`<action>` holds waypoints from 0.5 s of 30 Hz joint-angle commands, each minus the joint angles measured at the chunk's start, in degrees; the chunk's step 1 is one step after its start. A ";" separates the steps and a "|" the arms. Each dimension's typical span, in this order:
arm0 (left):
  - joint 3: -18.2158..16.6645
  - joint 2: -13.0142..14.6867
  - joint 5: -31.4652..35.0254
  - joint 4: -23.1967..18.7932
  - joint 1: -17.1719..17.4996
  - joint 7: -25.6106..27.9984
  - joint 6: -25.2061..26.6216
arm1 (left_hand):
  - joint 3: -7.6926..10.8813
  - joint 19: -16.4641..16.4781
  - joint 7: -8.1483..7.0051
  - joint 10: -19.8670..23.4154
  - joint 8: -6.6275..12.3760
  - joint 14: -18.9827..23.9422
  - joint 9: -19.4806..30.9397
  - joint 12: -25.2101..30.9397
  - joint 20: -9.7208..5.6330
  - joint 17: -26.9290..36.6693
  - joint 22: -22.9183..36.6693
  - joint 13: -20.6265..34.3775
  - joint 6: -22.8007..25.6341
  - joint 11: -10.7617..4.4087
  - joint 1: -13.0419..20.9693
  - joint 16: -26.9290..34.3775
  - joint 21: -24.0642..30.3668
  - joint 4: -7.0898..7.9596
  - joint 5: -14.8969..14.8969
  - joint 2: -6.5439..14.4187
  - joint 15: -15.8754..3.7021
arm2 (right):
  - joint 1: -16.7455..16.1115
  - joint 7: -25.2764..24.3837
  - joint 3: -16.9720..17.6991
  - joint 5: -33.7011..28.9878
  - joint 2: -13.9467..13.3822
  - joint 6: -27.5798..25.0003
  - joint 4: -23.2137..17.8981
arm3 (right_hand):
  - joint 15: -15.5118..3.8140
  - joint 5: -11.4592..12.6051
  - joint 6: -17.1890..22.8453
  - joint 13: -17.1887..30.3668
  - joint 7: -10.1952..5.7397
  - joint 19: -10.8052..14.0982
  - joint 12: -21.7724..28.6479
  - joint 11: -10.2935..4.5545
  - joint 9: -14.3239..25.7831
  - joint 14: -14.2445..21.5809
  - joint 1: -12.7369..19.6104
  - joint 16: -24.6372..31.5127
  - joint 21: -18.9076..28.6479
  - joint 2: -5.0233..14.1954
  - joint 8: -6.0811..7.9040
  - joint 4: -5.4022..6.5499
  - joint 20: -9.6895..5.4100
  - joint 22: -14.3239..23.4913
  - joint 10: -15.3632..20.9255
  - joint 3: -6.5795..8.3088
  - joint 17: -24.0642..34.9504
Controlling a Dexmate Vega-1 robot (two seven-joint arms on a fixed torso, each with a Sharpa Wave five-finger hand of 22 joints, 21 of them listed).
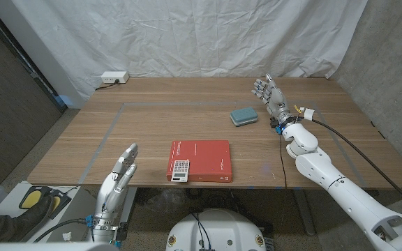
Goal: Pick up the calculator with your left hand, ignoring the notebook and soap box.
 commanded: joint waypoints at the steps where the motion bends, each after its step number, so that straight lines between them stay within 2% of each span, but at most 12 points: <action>1: -6.05 -8.80 13.83 -2.27 0.68 5.44 1.21 | 0.34 0.51 -0.23 1.03 0.30 0.96 0.28 0.06 -3.41 0.12 0.10 0.17 0.95 -0.14 1.32 0.17 0.13 -0.71 0.38 0.02 -0.75 | 0.37 0.80 -0.01 0.41 0.33 0.30 0.96 | -0.07 -0.05 0.35 0.31 -0.17 0.44 -0.07 0.12 0.26 0.44 0.53 -0.15 -0.28 0.21 -0.16 -0.39 -0.16 0.10 0.61 0.08 0.33; 9: -6.89 -9.32 17.81 -4.31 1.50 7.16 3.47 | 0.58 0.86 -0.24 1.86 0.42 1.64 0.28 0.12 -3.53 0.10 0.08 0.17 1.80 -0.60 2.81 0.18 0.09 -1.58 0.60 -0.07 -1.15 | 0.37 0.97 0.00 0.48 0.52 0.55 1.17 | -0.03 -0.06 0.41 0.31 -0.16 0.47 -0.13 0.13 0.27 0.44 0.53 -0.17 -0.36 0.22 -0.14 -0.40 -0.13 0.11 0.57 0.06 0.34; 15: -8.40 -11.25 23.46 -5.83 1.98 10.61 3.90 | 0.68 1.03 -0.38 2.19 0.46 1.87 0.28 0.13 -3.51 0.09 0.07 0.17 2.16 -0.69 3.56 0.15 0.07 -2.03 0.69 -0.18 -1.26 | -0.06 0.69 0.03 0.37 0.52 0.72 0.84 | -0.08 -0.07 0.34 0.31 -0.20 0.50 -0.15 0.08 0.27 0.43 0.53 -0.19 -0.42 0.22 -0.18 -0.41 -0.13 0.11 0.59 0.04 0.34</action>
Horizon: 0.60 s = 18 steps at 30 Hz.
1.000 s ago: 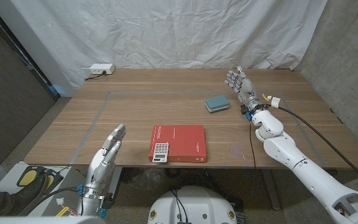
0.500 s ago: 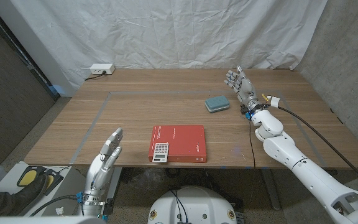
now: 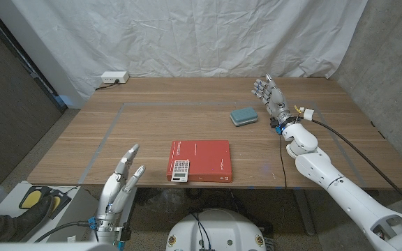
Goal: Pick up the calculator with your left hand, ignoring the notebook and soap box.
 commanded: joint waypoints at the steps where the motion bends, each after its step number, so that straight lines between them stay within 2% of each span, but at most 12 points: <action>1: -3.28 -3.82 10.55 -3.51 1.24 5.37 2.10 | 0.13 0.49 -0.20 0.45 0.48 0.69 0.28 0.12 -3.39 0.09 0.16 0.18 0.63 -0.14 1.12 0.15 0.05 -0.62 0.45 0.05 -1.34 | -0.41 -0.05 0.04 0.03 0.16 0.34 -0.09 | -0.08 -0.07 0.37 0.31 -0.20 0.51 -0.14 0.13 0.26 0.45 0.53 -0.18 0.01 0.22 -0.17 -0.42 -0.14 0.12 0.62 0.03 0.34; 3: -4.14 -4.77 13.34 -4.65 1.72 6.88 2.88 | 0.18 0.51 -0.29 0.62 0.51 0.82 0.28 0.15 -3.42 0.08 0.16 0.18 0.78 -0.16 1.40 0.17 0.03 -0.78 0.48 0.02 -1.35 | -0.54 -0.16 0.02 -0.06 0.20 0.46 -0.15 | -0.09 -0.07 0.39 0.31 -0.21 0.52 -0.15 0.10 0.26 0.45 0.53 -0.19 -0.01 0.22 -0.17 -0.42 -0.13 0.12 0.62 0.03 0.34; 5: -3.69 -3.37 13.11 -4.85 1.81 6.64 3.13 | 0.36 0.65 -0.41 1.99 0.84 1.46 0.30 0.48 -3.38 0.07 0.16 0.19 2.01 -0.51 2.60 0.24 -0.03 -1.47 0.61 -0.10 -1.56 | -0.65 -0.29 -0.01 -0.15 0.25 0.53 -0.19 | -0.09 -0.08 0.36 0.31 -0.19 0.53 -0.15 0.14 0.26 0.43 0.53 -0.20 -0.03 0.22 -0.18 -0.43 -0.14 0.12 0.66 0.02 0.34; 9: -3.49 -2.68 14.65 -5.46 2.01 7.83 4.03 | 0.43 1.36 -0.47 2.89 1.01 2.10 0.30 0.62 -3.54 0.07 0.17 0.20 2.92 -0.63 3.49 0.30 0.14 -1.97 0.70 -0.26 -1.70 | -0.88 -0.50 -0.07 -0.19 0.38 0.58 -0.23 | -0.07 -0.08 0.36 0.31 -0.22 0.54 -0.17 0.10 0.26 0.46 0.53 -0.20 -0.08 0.22 -0.19 -0.44 -0.14 0.12 0.66 0.00 0.34; 18: -4.01 -2.89 21.34 -7.33 2.79 14.10 6.52 | 0.46 2.02 -0.74 3.47 1.11 2.65 0.30 0.61 -3.71 0.06 0.16 0.21 3.68 -0.59 4.49 0.30 0.25 -2.55 0.81 -0.58 -1.98 | -0.81 -0.85 -0.37 -0.45 0.58 0.31 -0.30 | -0.15 -0.09 0.33 0.31 -0.23 0.59 -0.20 0.20 0.27 0.49 0.52 -0.21 -0.15 0.23 -0.21 -0.44 -0.12 0.13 0.69 -0.02 0.34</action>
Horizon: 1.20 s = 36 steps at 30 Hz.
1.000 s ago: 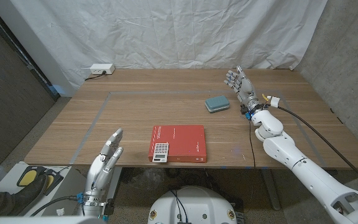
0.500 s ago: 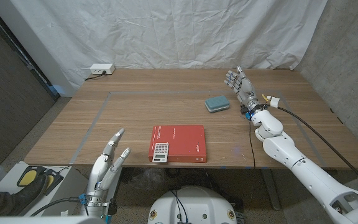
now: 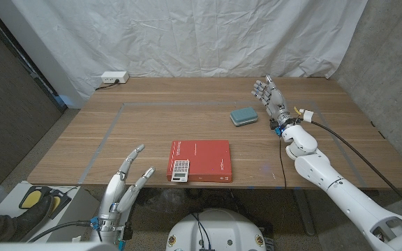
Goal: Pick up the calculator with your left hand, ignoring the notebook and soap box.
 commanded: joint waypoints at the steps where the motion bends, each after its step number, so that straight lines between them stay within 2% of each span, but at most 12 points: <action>1: -1.13 -0.52 9.88 -3.37 1.34 7.84 3.26 | 0.12 0.58 -0.17 0.94 0.41 0.66 0.30 0.16 -3.82 0.19 0.04 0.21 0.70 -0.26 1.27 0.27 0.24 -0.82 0.43 -0.18 -2.00 | -0.03 -0.62 -0.41 -0.58 0.35 -0.15 -0.25 | -0.17 -0.11 0.35 0.31 -0.23 0.60 -0.21 -0.06 0.27 0.48 0.52 0.01 -0.17 0.23 -0.21 -0.27 -0.13 0.13 0.39 0.15 0.35; 3: -0.83 0.16 10.79 -3.93 1.64 8.78 4.27 | 0.14 0.66 -0.24 1.04 0.39 0.83 0.30 0.14 -3.79 0.18 0.03 0.21 0.75 -0.47 1.60 0.28 0.22 -1.02 0.47 -0.30 -2.13 | 0.02 -0.73 -0.45 -0.65 0.39 -0.18 -0.29 | -0.16 -0.11 0.34 0.31 -0.20 0.61 -0.22 -0.06 0.27 0.46 0.52 -0.01 -0.18 0.23 -0.21 -0.27 -0.13 0.13 0.38 0.15 0.35; 4: -1.07 -0.41 13.46 -4.85 1.95 10.23 5.70 | 0.15 0.79 -0.30 1.12 0.38 0.93 0.30 0.13 -3.77 0.18 0.03 0.21 0.81 -0.46 1.84 0.29 0.25 -1.16 0.50 -0.39 -2.24 | 0.12 -0.72 -0.51 -0.68 0.49 -0.13 -0.26 | -0.12 -0.11 0.38 0.31 -0.19 0.61 -0.24 -0.16 0.27 0.49 0.52 0.00 -0.20 0.23 -0.20 -0.27 -0.11 0.13 0.35 0.14 0.35; 7: -0.56 0.14 16.65 -6.04 2.54 13.42 8.14 | 0.19 0.93 -0.54 1.50 0.41 1.12 0.30 0.19 -3.71 0.17 0.02 0.22 1.05 -0.75 2.43 0.28 0.22 -1.50 0.57 -0.60 -2.38 | 0.25 -0.82 -0.59 -0.83 0.59 -0.07 -0.24 | -0.09 -0.11 0.34 0.31 -0.20 0.62 -0.27 -0.25 0.27 0.51 0.52 0.00 -0.24 0.24 -0.22 -0.28 -0.12 0.13 0.32 0.13 0.35; 10: 0.41 1.92 17.79 -6.30 2.80 16.33 9.28 | 0.23 1.12 -0.79 1.83 0.41 1.76 0.30 0.16 -3.51 0.17 0.00 0.22 1.36 -0.94 3.36 0.38 0.19 -2.00 0.69 -0.96 -2.64 | 0.29 -0.92 -0.60 -0.90 0.58 -0.09 -0.32 | -0.12 -0.11 0.34 0.32 -0.23 0.64 -0.28 -0.23 0.27 0.54 0.52 0.01 -0.27 0.24 -0.22 -0.29 -0.12 0.13 0.34 0.12 0.35; 15: 1.89 3.71 24.00 -8.25 3.74 23.52 14.08 | 0.27 1.90 -1.45 2.87 0.53 2.81 0.32 0.23 -3.82 0.17 0.00 0.24 2.29 -1.74 5.20 0.47 0.26 -2.82 0.94 -1.73 -3.01 | 0.00 -1.55 -0.38 -1.05 0.46 0.04 -0.93 | -0.09 -0.12 0.62 0.32 -0.01 0.75 -0.23 -0.14 0.27 0.58 0.52 0.01 -0.32 0.26 -0.12 -0.30 -0.15 0.14 0.55 0.10 0.35; 24: 6.43 10.17 28.50 -10.85 5.55 32.61 24.11 | 0.14 3.38 -2.13 4.27 0.62 4.08 0.34 0.29 -4.35 0.17 0.00 0.26 3.47 -2.41 7.32 0.49 0.48 -3.37 1.32 -2.89 -3.88 | -0.69 -2.29 -0.17 -1.35 0.13 0.30 -2.04 | 0.13 -0.13 0.88 0.31 0.39 0.98 -0.27 0.05 0.27 0.80 0.51 0.05 -0.42 0.26 -0.07 -0.32 -0.11 0.14 0.68 0.04 0.36; 35: 12.36 17.36 30.13 -14.57 8.06 37.43 38.35 | 0.00 4.00 -2.55 5.00 0.69 4.74 0.35 0.24 -4.44 0.19 0.02 0.28 4.36 -3.04 8.57 0.44 0.47 -3.45 1.63 -3.61 -4.26 | -0.97 -2.42 -0.20 -1.32 -0.14 0.03 -2.64 | 0.09 -0.13 0.74 0.31 -0.12 1.06 -0.29 0.03 0.27 0.93 0.50 0.06 -0.58 0.25 -0.16 -0.35 -0.03 0.15 0.82 -0.01 0.37; 36: 13.16 17.79 31.02 -14.26 7.79 39.12 39.46 | 0.00 4.00 -2.58 5.00 0.69 4.74 0.35 0.22 -4.45 0.19 0.02 0.28 4.40 -3.00 8.64 0.42 0.46 -3.46 1.65 -3.65 -4.24 | -0.93 -2.31 -0.23 -1.26 -0.09 0.06 -2.56 | 0.07 -0.13 0.72 0.31 -0.13 1.06 -0.29 0.05 0.27 0.91 0.50 0.05 -0.59 0.25 -0.16 -0.35 -0.04 0.15 0.84 -0.02 0.37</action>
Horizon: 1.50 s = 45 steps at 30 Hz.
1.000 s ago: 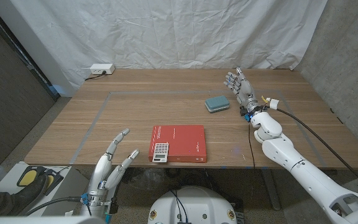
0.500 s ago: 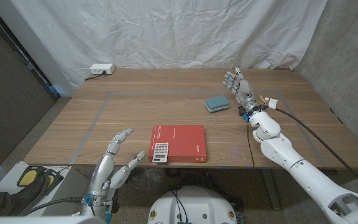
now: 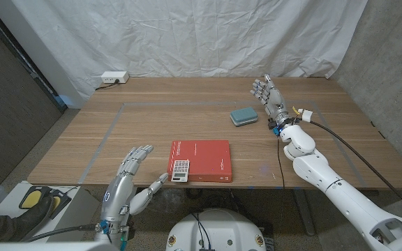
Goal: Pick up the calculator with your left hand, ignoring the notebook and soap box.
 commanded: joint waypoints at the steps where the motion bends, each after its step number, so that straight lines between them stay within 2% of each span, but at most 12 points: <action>1: 6.40 7.40 3.91 -3.43 2.12 8.01 14.89 | 0.24 0.84 -0.30 0.82 0.23 0.74 0.05 0.26 -4.14 0.18 0.17 0.29 0.53 -0.15 1.01 0.13 0.43 -0.35 0.61 -0.05 -4.30 | -0.20 -0.10 -0.06 -0.01 -0.14 -0.07 -0.50 | -0.24 -0.13 0.22 0.31 -0.61 0.44 -0.29 -0.21 0.27 0.61 0.50 0.05 -0.21 0.25 -0.16 -0.20 -0.03 0.16 0.64 0.13 0.08; 8: 10.08 10.90 6.06 -5.48 2.57 10.59 24.64 | 0.17 1.17 -0.63 1.26 0.21 1.14 0.06 0.22 -4.15 0.19 0.18 0.30 0.94 -0.55 1.72 0.12 0.41 -0.31 0.83 -0.40 -4.56 | 0.12 0.05 -0.33 -0.05 0.06 -0.28 -0.29 | -0.27 -0.13 0.20 0.31 -0.71 0.49 -0.32 -0.19 0.27 0.63 0.48 0.04 -0.28 0.27 -0.18 -0.20 -0.02 0.16 0.65 0.11 0.08; 15: 12.82 15.39 4.17 -6.11 2.00 12.63 28.81 | 0.13 1.45 -1.05 1.75 0.29 1.46 0.07 0.22 -4.10 0.21 0.20 0.31 1.53 -0.84 2.31 0.09 0.40 -0.23 1.02 -0.60 -4.93 | 0.16 0.14 -0.41 0.09 0.11 -0.50 -0.27 | -0.29 -0.13 0.22 0.31 -0.70 0.52 -0.36 -0.19 0.27 0.68 0.48 0.04 -0.34 0.27 -0.18 -0.21 -0.03 0.16 0.63 0.08 0.09; 16: 12.90 14.59 5.65 -6.23 2.08 12.69 30.21 | 0.13 1.48 -1.11 1.80 0.30 1.48 0.07 0.22 -4.10 0.21 0.20 0.31 1.61 -0.94 2.36 0.08 0.40 -0.23 1.04 -0.62 -4.94 | 0.15 0.14 -0.42 0.07 0.13 -0.47 -0.24 | -0.30 -0.13 0.20 0.31 -0.73 0.53 -0.36 -0.18 0.27 0.68 0.48 0.04 -0.34 0.27 -0.19 -0.21 -0.02 0.16 0.63 0.08 0.09; 23: 15.11 15.66 8.29 -6.98 1.46 12.69 37.39 | 0.09 1.62 -1.22 2.19 0.41 1.66 0.08 0.20 -4.15 0.22 0.22 0.31 2.26 -1.24 2.81 0.03 0.35 -0.13 1.20 -0.75 -5.10 | 0.04 0.05 -0.39 0.11 0.19 -0.45 -0.18 | -0.32 -0.13 0.19 0.31 -0.72 0.56 -0.38 -0.23 0.27 0.73 0.48 0.04 -0.42 0.28 -0.21 -0.22 -0.02 0.17 0.68 0.06 0.09; 27: 16.06 14.76 12.75 -6.73 1.01 12.69 41.91 | 0.04 1.74 -1.56 2.61 0.46 2.04 0.08 0.24 -4.17 0.24 0.23 0.32 2.69 -1.44 3.07 0.10 0.34 -0.03 1.32 -0.86 -5.31 | -0.21 -0.33 -0.25 0.12 0.10 -0.58 -0.40 | -0.33 -0.13 0.22 0.31 -0.72 0.59 -0.39 -0.21 0.27 0.71 0.48 0.02 -0.46 0.28 -0.20 -0.23 -0.01 0.17 0.71 0.05 0.09; 28: 16.48 15.68 12.18 -7.02 1.01 12.59 42.27 | 0.03 1.82 -1.61 2.60 0.45 2.06 0.08 0.20 -4.28 0.24 0.23 0.32 2.74 -1.52 3.12 0.09 0.35 -0.01 1.35 -0.88 -5.32 | -0.27 -0.39 -0.21 0.12 0.06 -0.58 -0.44 | -0.32 -0.13 0.22 0.31 -0.71 0.59 -0.40 -0.23 0.27 0.72 0.48 0.02 -0.48 0.28 -0.20 -0.24 -0.01 0.17 0.69 0.04 0.09; 31: 18.06 16.01 13.17 -7.24 0.61 12.56 45.67 | 0.00 1.99 -1.75 2.74 0.43 2.40 0.09 0.18 -4.39 0.25 0.24 0.33 2.86 -1.56 3.24 0.17 0.38 0.05 1.42 -0.94 -5.58 | -0.31 -0.38 -0.10 0.23 0.11 -0.41 -0.36 | -0.32 -0.13 0.18 0.31 -0.74 0.61 -0.42 -0.25 0.27 0.73 0.48 0.02 -0.51 0.29 -0.22 -0.24 -0.01 0.17 0.70 0.03 0.09; 36: 18.59 17.72 9.86 -7.56 0.70 12.69 45.02 | -0.07 2.09 -1.92 3.18 0.38 2.65 0.09 0.24 -4.38 0.27 0.25 0.33 2.99 -1.82 3.43 0.19 0.35 0.13 1.54 -1.05 -5.74 | -0.05 -0.06 -0.14 0.36 0.32 -0.22 -0.06 | -0.35 -0.13 0.18 0.31 -0.71 0.62 -0.42 -0.20 0.27 0.74 0.48 0.00 -0.58 0.30 -0.23 -0.25 -0.01 0.18 0.76 0.02 0.09; 37: 18.87 18.02 9.60 -8.08 0.93 12.43 46.06 | -0.08 2.11 -1.91 3.23 0.36 2.66 0.09 0.23 -4.33 0.27 0.25 0.33 3.00 -1.98 3.47 0.18 0.35 0.15 1.57 -1.07 -5.79 | 0.00 0.02 -0.12 0.46 0.43 -0.11 0.03 | -0.36 -0.13 0.19 0.31 -0.71 0.64 -0.42 -0.19 0.27 0.74 0.48 0.00 -0.59 0.30 -0.23 -0.25 -0.01 0.18 0.78 0.01 0.09; 38: 18.97 16.98 11.41 -7.86 1.01 12.69 47.31 | -0.14 2.21 -1.95 2.78 0.23 2.67 0.09 0.00 -4.16 0.28 0.25 0.34 2.81 -1.83 3.52 0.14 0.36 0.20 1.63 -1.16 -5.76 | 0.05 0.09 -0.10 0.58 0.54 -0.04 0.09 | -0.35 -0.13 0.18 0.31 -0.69 0.63 -0.43 -0.27 0.27 0.74 0.48 0.00 -0.60 0.30 -0.23 -0.26 0.01 0.18 0.77 0.01 0.09; 45: 22.30 18.25 12.66 -9.19 0.78 11.80 55.12 | -0.94 1.92 -1.96 1.56 -0.90 1.59 0.13 -0.84 -3.73 0.36 0.27 0.38 0.83 -1.70 3.34 -0.43 0.03 0.69 2.05 -2.13 -5.38 | 0.16 0.50 0.23 1.10 0.95 0.62 0.15 | -0.37 -0.13 0.24 0.31 -0.72 0.73 -0.46 -0.33 0.27 0.92 0.48 0.05 -0.66 0.34 -0.22 -0.26 -0.05 0.18 0.80 0.00 0.10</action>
